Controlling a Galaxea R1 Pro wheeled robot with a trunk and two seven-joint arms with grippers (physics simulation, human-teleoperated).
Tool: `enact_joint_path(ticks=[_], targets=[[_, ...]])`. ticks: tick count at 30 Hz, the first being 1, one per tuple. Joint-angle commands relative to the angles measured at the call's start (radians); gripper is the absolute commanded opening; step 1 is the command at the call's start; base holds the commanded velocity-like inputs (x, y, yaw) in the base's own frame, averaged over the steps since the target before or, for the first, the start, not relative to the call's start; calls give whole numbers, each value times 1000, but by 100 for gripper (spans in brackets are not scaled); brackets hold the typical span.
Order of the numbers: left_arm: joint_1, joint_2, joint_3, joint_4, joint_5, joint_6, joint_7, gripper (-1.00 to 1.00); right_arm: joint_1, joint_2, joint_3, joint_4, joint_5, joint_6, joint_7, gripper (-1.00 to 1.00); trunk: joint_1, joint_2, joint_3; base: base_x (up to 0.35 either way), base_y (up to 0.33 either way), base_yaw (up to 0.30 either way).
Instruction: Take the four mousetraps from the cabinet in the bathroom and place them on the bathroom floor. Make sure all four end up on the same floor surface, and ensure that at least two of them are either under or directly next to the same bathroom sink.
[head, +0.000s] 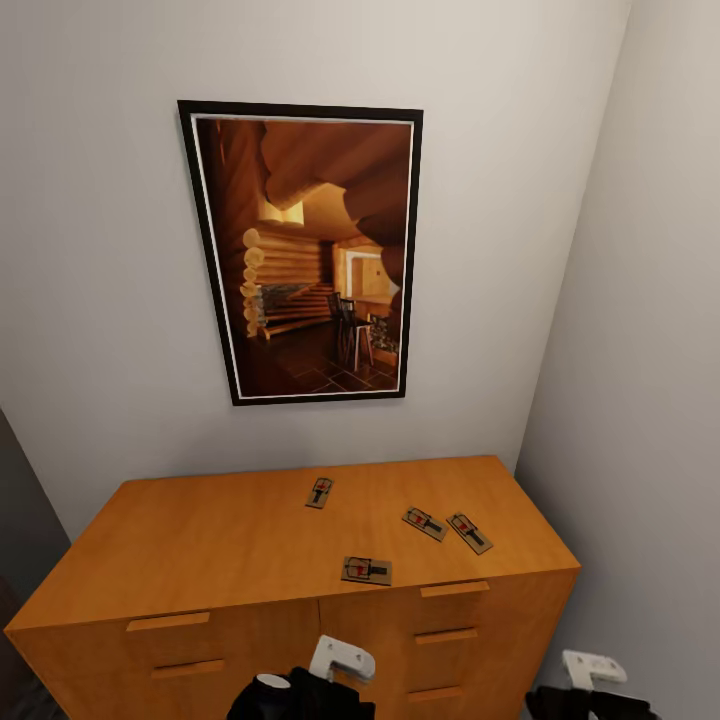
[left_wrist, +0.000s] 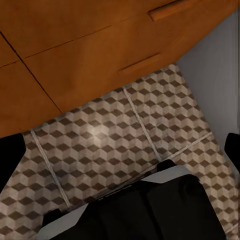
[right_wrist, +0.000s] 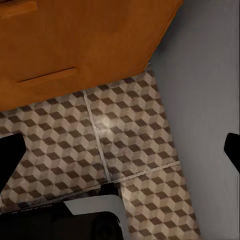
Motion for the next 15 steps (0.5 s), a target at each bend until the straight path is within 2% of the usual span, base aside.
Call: enact_joint_path(ticks=[1, 3, 7, 8, 12, 13, 14, 15], targets=[[-9, -2, -1, -9, -1, 18, -3, 100, -2, -2, -4, -25, 2, 28, 2, 100, 0, -1, 0, 0, 0, 0], [-49, -5, -3, -24, 1, 46, -3, 100, -10, -9, -11, -90, 2, 89, 1, 100, 0, -1, 0, 0, 0, 0], [-122, -5, -4, -34, 5, 66, -4, 100, -52, -17, -15, -143, 4, 141, -1, 100, 0, -1, 0, 0, 0, 0], [-166, -5, -4, -36, 7, 72, -4, 100, -92, -19, -16, -156, 6, 161, -2, 100, 0, -1, 0, 0, 0, 0], [-274, -5, -4, -36, 30, 80, -13, 100, -199, -21, -17, -165, 2, 192, -2, 100, 0, -1, 0, 0, 0, 0], [-305, -5, -5, -35, 42, 81, -21, 100, -228, -21, -17, -162, 2, 192, -2, 100, 0, -1, 0, 0, 0, 0], [-371, -5, -3, -27, 73, 82, -42, 100, -286, -21, -17, -148, 1, 192, -1, 100, 0, -1, 0, 0, 0, 0], [-408, -5, -2, -20, 90, 83, -54, 100, -316, -21, -16, -137, 0, 192, -1, 100, 0, -1, 0, 0, 0, 0]])
